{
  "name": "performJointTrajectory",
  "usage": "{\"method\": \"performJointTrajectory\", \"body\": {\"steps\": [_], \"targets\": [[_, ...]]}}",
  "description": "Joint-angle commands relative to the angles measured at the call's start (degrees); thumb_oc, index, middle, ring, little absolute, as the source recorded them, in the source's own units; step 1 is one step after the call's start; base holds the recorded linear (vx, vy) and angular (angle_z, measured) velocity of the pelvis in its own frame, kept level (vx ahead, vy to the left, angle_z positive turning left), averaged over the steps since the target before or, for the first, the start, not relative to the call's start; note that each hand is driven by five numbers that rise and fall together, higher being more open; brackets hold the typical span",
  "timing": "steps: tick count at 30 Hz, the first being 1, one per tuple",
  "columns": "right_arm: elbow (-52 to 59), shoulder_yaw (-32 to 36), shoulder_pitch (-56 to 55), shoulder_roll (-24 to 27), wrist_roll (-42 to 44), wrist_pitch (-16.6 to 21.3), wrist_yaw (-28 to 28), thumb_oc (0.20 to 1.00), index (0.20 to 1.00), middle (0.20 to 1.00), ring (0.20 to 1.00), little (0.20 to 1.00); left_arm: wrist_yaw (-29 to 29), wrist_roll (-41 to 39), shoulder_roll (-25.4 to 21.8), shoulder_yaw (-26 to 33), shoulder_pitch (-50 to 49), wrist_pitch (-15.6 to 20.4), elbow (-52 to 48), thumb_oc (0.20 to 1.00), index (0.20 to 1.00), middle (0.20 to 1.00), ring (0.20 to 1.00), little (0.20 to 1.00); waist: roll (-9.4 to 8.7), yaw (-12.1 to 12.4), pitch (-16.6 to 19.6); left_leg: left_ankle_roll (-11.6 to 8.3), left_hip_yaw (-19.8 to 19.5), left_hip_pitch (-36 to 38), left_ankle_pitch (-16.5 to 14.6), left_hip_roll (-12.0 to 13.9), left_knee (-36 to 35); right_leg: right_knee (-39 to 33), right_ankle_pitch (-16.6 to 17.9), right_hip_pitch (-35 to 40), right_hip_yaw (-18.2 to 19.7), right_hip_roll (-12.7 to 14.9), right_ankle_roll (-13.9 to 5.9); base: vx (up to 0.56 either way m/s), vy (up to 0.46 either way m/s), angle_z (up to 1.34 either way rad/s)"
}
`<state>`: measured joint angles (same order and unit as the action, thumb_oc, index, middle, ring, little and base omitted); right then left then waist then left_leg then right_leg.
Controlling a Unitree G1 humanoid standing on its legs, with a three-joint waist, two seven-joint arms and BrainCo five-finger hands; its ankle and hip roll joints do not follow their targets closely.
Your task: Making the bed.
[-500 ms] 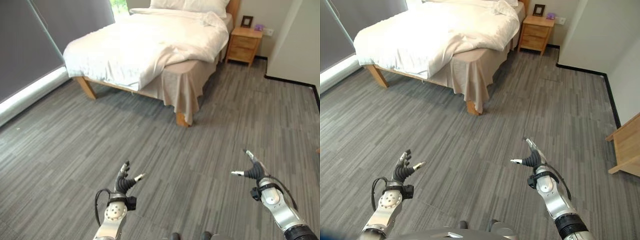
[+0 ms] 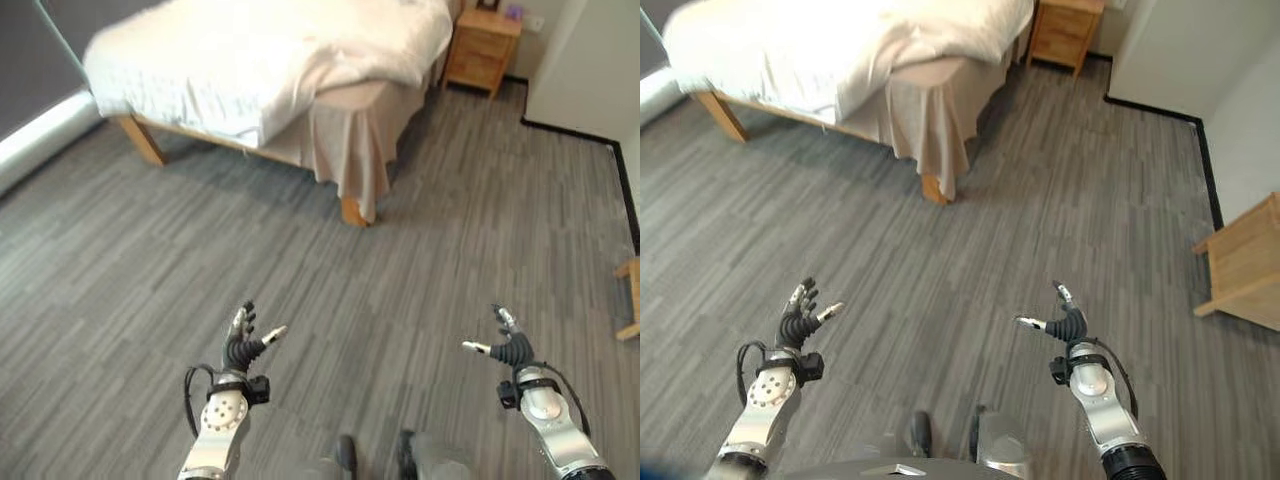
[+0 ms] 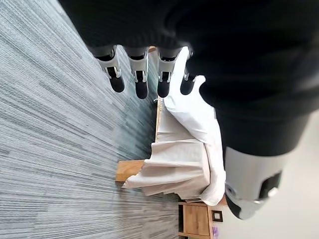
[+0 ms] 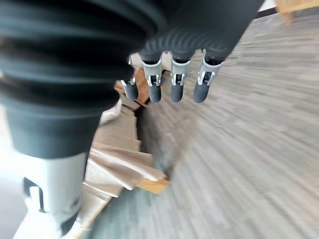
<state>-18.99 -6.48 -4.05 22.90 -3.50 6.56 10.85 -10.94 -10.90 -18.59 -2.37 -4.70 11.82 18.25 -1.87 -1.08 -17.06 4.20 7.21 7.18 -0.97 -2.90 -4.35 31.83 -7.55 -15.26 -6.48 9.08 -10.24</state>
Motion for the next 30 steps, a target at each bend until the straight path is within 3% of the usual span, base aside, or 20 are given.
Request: {"method": "performJointTrajectory", "body": {"steps": [1, 4, 7, 10, 11, 12, 13, 14, 15, 16, 18, 19, 21, 23, 25, 26, 30], "targets": [[0.7, 1.4, 2.4, -1.3, 1.6, 2.8, 1.5, 1.000, 1.000, 1.000, 1.000, 1.000, 0.5, 0.5, -2.1, 0.5, 0.1, 2.3, -5.1, 1.000, 1.000, 1.000, 1.000, 1.000, -1.84, 1.0, 1.6, -6.16, -4.5, 3.0, -5.1, 7.2, -0.4, -19.2, 6.9, 3.1, -1.8, 0.2, -0.16, 0.27, -0.124, -0.02], [0.1, 1.6, 2.6, -1.3, 2.1, 3.0, 2.5, 1.000, 1.000, 1.000, 1.000, 1.000, 0.7, 1.0, -2.5, 0.5, 1.3, 2.1, -4.2, 1.000, 1.000, 1.000, 1.000, 1.000, -2.44, -0.1, 1.8, -8.29, -5.2, 3.3, -6.4, 8.8, -0.6, -32.5, 9.9, 2.8, -5.0, -1.8, 0.40, 0.30, -0.143, 0.10], [0.1, 1.6, 2.9, -1.1, 2.3, 2.9, 3.1, 1.000, 1.000, 1.000, 1.000, 1.000, 0.3, 1.2, -2.7, 0.1, 2.5, 2.3, -3.3, 1.000, 1.000, 1.000, 1.000, 1.000, -2.78, -0.7, 1.9, -9.52, -5.5, 4.0, -7.4, 10.2, -0.6, -34.5, 11.3, 1.3, -5.2, -2.1, -0.06, 0.31, -0.172, 0.44], [0.1, 1.7, 2.0, -1.1, 3.4, 4.0, 3.4, 1.000, 1.000, 1.000, 1.000, 1.000, 0.1, 1.4, -2.9, -0.4, 2.1, 2.7, -3.6, 1.000, 1.000, 1.000, 1.000, 1.000, -2.84, -1.8, 3.7, -10.40, -6.8, 4.5, -9.6, 12.7, 0.8, -34.6, 11.9, 1.8, -2.0, -3.6, 1.49, 0.41, -0.245, 0.57], [0.1, 1.4, 1.8, -1.2, 3.8, 4.0, 2.9, 1.000, 1.000, 1.000, 1.000, 1.000, 0.4, 1.3, -2.9, -0.6, 1.5, 2.6, -3.7, 1.000, 1.000, 1.000, 1.000, 1.000, -2.36, -2.4, 4.4, -10.70, -6.9, 4.0, -10.1, 14.0, 3.0, -33.6, 11.1, 1.6, -1.3, -4.1, 2.01, 0.38, -0.188, 0.58], [-0.3, 0.3, 1.8, -1.1, 3.6, 4.2, 2.7, 1.000, 1.000, 1.000, 1.000, 1.000, 1.0, -0.2, -2.3, -0.4, 0.3, 2.3, -4.3, 1.000, 1.000, 1.000, 1.000, 1.000, -1.23, -2.1, 4.5, -11.64, -6.6, -0.2, -4.8, 16.3, 12.8, -32.7, 9.3, 3.6, -1.2, -6.0, 4.16, 0.37, -0.190, 0.35], [-0.4, 0.2, 1.9, -1.2, 3.6, 4.2, 2.7, 1.000, 1.000, 1.000, 1.000, 1.000, 1.0, -0.2, -2.3, -0.4, 0.4, 2.3, -4.3, 1.000, 1.000, 1.000, 1.000, 1.000, -1.44, -2.2, 4.6, -11.65, -6.8, -0.6, -4.5, 16.1, 12.8, -32.8, 9.5, 3.3, -1.3, -5.8, 4.20, 0.40, -0.296, -0.08], [0.2, -0.5, 2.8, -0.5, 3.4, 4.3, 3.4, 1.000, 1.000, 1.000, 1.000, 1.000, 1.0, -1.5, -2.7, -0.4, 0.4, 2.3, -4.9, 1.000, 1.000, 1.000, 1.000, 1.000, -1.92, -0.9, 2.7, -10.17, -9.4, -8.3, 2.0, 16.7, 27.2, -33.3, 8.5, 6.0, -1.5, -6.9, 6.69, 0.25, -0.240, -0.34], [0.6, -0.6, 3.4, -0.2, 3.5, 4.3, 3.8, 1.000, 1.000, 1.000, 1.000, 1.000, 0.8, -1.8, -2.9, -0.4, 0.7, 2.4, -5.0, 1.000, 1.000, 1.000, 1.000, 1.000, -2.80, -0.8, 2.2, -8.95, -9.4, -10.6, 3.7, 16.6, 30.6, -33.6, 8.1, 6.8, -1.6, -6.6, 7.44, 0.26, -0.232, -0.42], [0.6, -0.6, 3.4, -0.2, 3.5, 4.3, 3.8, 1.000, 1.000, 1.000, 1.000, 1.000, 0.8, -1.9, -2.9, -0.4, 0.7, 2.4, -5.0, 1.000, 1.000, 1.000, 1.000, 1.000, -2.45, -0.7, 2.0, -9.01, -9.5, -10.7, 3.1, 16.9, 31.4, -33.6, 8.0, 7.0, -1.6, -7.0, 7.46, 0.20, -0.101, -0.53], [1.3, -1.1, 4.8, 0.4, 3.9, 4.0, 3.9, 1.000, 1.000, 1.000, 1.000, 1.000, 0.1, -2.1, -3.0, -0.5, 1.4, 2.6, -5.3, 1.000, 1.000, 1.000, 1.000, 1.000, -3.31, 0.8, 0.6, -7.06, -9.9, -15.3, -0.3, 13.4, 37.0, -33.9, 6.9, 8.9, -0.5, -6.6, 8.01, 0.31, 0.019, -0.49], [1.5, -1.4, 6.4, 1.2, 3.3, 3.5, 3.8, 1.000, 1.000, 1.000, 1.000, 1.000, -0.1, -2.7, -2.2, -0.5, 1.7, 2.5, -5.5, 1.000, 1.000, 1.000, 1.000, 1.000, -3.03, 1.9, 0.3, -7.05, -11.0, -18.9, -3.8, 8.6, 36.5, -34.3, 5.8, 10.4, 0.9, -6.2, 7.92, 0.40, 0.115, -0.42], [2.0, -0.7, 6.3, 1.6, 3.1, 3.4, 3.5, 1.000, 1.000, 1.000, 1.000, 1.000, 0.3, -3.3, -1.4, -0.5, 1.7, 2.6, -5.7, 1.000, 1.000, 1.000, 1.000, 1.000, -2.59, 2.2, 0.4, -7.27, -9.6, -19.8, -6.4, 7.1, 30.2, -34.3, 4.4, 11.8, 1.1, -5.5, 7.37, 0.32, 0.104, -0.56], [2.1, -0.1, 6.1, 1.9, 3.1, 3.4, 3.7, 1.000, 1.000, 1.000, 1.000, 1.000, 0.3, -3.2, -1.4, -0.6, 1.9, 2.4, -5.6, 1.000, 1.000, 1.000, 1.000, 1.000, -2.51, 2.3, 0.4, -7.15, -8.3, -20.1, -6.4, 6.2, 25.3, -34.5, 3.8, 12.8, 0.9, -5.1, 7.00, 0.26, 0.100, -0.38], [1.5, -0.2, 6.1, 2.0, 2.8, 3.2, 4.1, 1.000, 1.000, 1.000, 1.000, 1.000, 0.0, -2.7, -1.3, -1.0, 1.9, 2.0, -5.1, 1.000, 1.000, 1.000, 1.000, 1.000, -1.55, 3.4, 0.7, -7.34, -8.2, -20.0, -2.6, 4.0, 14.4, -34.1, 2.5, 14.6, 1.3, -5.8, 6.80, 0.46, 0.210, 0.07], [0.2, -0.2, 6.2, 2.1, 1.2, 2.6, 4.6, 1.000, 1.000, 1.000, 1.000, 1.000, -0.1, -2.5, -1.0, -1.0, 1.8, 1.7, -4.8, 1.000, 1.000, 1.000, 1.000, 1.000, -0.86, 4.2, 1.0, -8.11, -9.9, -22.2, 2.8, 3.4, 7.2, -34.2, 1.1, 16.7, 2.1, -6.8, 6.70, 0.55, 0.246, 0.05], [-1.6, -0.1, 6.0, 1.6, -0.1, 1.9, 5.6, 1.000, 1.000, 1.000, 1.000, 1.000, -1.0, -1.8, -1.1, -1.7, 3.3, 1.7, -4.1, 1.000, 1.000, 1.000, 1.000, 1.000, -1.82, 5.3, 1.1, -9.04, -9.5, -25.4, 5.7, 2.9, 0.8, -34.4, -1.7, 21.6, 3.7, -6.1, 6.28, 0.35, 0.167, -0.26]]}}
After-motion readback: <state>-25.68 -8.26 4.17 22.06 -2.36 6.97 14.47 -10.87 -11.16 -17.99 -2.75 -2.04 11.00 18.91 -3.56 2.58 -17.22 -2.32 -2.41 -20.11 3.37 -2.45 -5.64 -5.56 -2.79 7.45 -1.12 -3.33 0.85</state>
